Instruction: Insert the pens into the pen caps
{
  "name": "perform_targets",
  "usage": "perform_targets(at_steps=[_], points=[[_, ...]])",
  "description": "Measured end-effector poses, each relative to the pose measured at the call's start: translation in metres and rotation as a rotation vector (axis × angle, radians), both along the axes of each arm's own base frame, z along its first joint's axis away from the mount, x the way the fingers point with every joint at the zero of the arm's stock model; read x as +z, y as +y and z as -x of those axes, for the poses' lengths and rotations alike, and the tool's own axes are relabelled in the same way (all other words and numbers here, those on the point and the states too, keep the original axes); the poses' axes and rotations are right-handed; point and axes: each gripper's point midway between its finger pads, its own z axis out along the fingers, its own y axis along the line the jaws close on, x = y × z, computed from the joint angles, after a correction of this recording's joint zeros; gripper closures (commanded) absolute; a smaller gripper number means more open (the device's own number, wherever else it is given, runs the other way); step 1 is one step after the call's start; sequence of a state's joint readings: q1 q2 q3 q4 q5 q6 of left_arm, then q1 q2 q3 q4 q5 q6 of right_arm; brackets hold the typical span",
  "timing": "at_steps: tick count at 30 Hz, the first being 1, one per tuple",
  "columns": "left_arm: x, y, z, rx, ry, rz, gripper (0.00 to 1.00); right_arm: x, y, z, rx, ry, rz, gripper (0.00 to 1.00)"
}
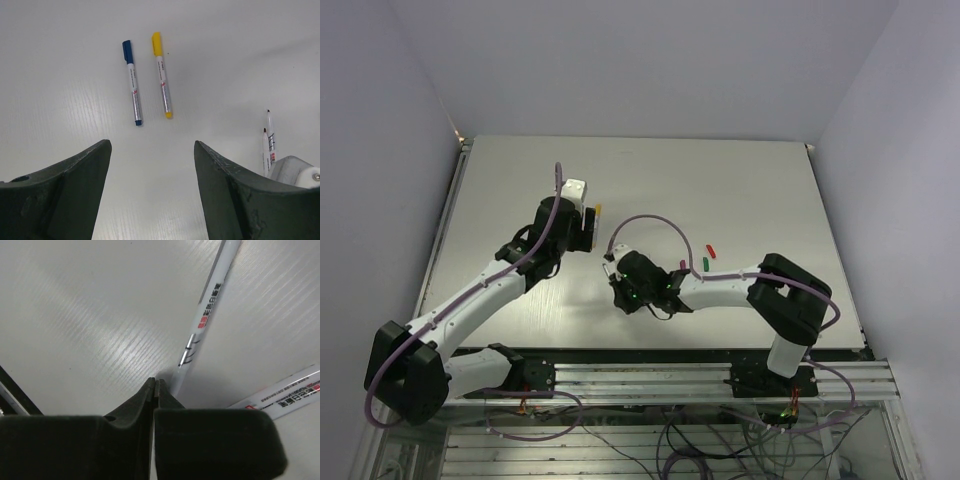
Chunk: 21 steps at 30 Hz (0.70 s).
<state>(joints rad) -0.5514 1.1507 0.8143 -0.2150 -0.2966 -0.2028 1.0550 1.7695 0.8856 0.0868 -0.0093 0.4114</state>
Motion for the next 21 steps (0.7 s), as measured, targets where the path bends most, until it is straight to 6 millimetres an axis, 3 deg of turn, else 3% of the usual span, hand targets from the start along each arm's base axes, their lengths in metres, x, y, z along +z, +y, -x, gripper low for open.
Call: perform_targets(at_steps=[7, 14, 21], points=[[-0.002, 0.000, 0.000, -0.001, 0.007, -0.003, 0.22, 0.000, -0.001, -0.019, -0.070, -0.033, 0.015, 1.00], [-0.006, -0.001, -0.001, -0.003, 0.016, -0.008, 0.22, 0.000, -0.017, -0.044, -0.175, -0.038, 0.020, 1.00], [-0.010, -0.003, -0.001, -0.008, 0.029, -0.006, 0.22, -0.001, -0.029, -0.054, -0.224, -0.045, 0.041, 1.00]])
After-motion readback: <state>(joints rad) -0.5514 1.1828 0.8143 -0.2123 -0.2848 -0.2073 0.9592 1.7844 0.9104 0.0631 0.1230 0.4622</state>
